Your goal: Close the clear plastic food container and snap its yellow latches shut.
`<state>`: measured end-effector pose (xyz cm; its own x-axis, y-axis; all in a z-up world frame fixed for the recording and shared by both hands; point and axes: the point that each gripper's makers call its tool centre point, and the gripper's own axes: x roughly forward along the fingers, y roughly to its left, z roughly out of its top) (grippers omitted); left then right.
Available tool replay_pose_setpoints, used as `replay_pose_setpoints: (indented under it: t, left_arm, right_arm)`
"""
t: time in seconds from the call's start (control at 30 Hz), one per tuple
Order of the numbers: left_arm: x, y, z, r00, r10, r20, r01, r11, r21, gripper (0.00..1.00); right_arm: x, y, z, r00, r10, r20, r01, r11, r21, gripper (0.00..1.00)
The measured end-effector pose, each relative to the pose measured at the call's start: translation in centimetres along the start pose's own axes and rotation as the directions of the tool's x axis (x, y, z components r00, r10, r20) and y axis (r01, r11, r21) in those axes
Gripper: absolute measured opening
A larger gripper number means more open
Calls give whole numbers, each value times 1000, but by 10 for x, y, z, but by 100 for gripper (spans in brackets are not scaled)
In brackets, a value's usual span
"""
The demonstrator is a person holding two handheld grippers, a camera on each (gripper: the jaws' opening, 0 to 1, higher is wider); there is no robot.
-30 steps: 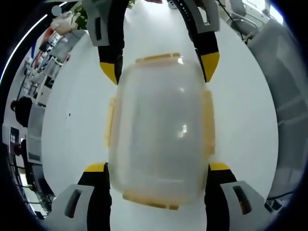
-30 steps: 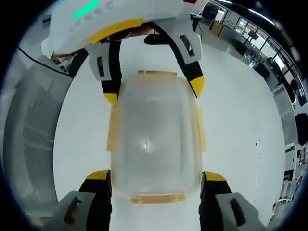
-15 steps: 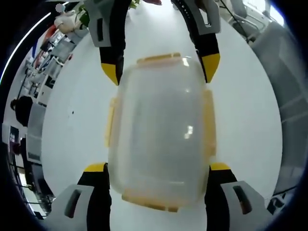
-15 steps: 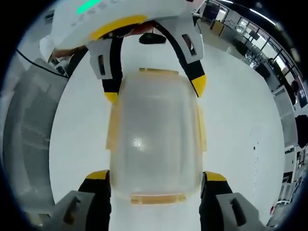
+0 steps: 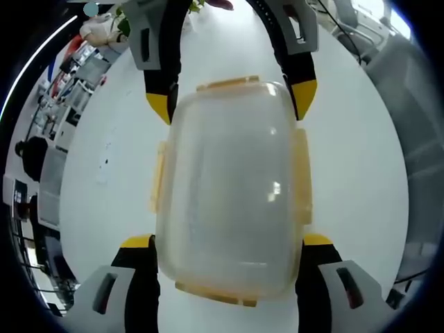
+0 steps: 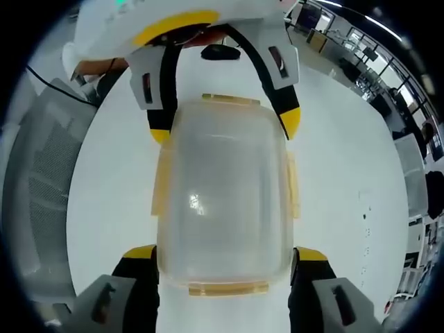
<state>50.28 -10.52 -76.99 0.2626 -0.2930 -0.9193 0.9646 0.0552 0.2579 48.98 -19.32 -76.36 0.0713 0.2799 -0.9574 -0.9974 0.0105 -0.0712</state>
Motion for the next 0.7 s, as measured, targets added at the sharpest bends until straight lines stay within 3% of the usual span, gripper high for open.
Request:
replay_pose_setpoints:
  t: [0.13, 0.3, 0.7]
  left_arm:
    - [0, -3, 0, 1000, -9, 15, 9, 1000, 3, 83]
    - [-2, -3, -10, 1000, 0, -4, 0, 1000, 17, 88]
    - [-17, -5, -17, 998, 42, 45, -36, 993, -113, 91]
  right_arm:
    - [-2, 2, 2, 1000, 1, 24, -2, 999, 42, 76]
    - [-5, 1, -2, 998, -39, 53, 35, 997, 63, 85]
    - [-19, 0, -9, 985, -122, 123, 98, 978, 185, 83]
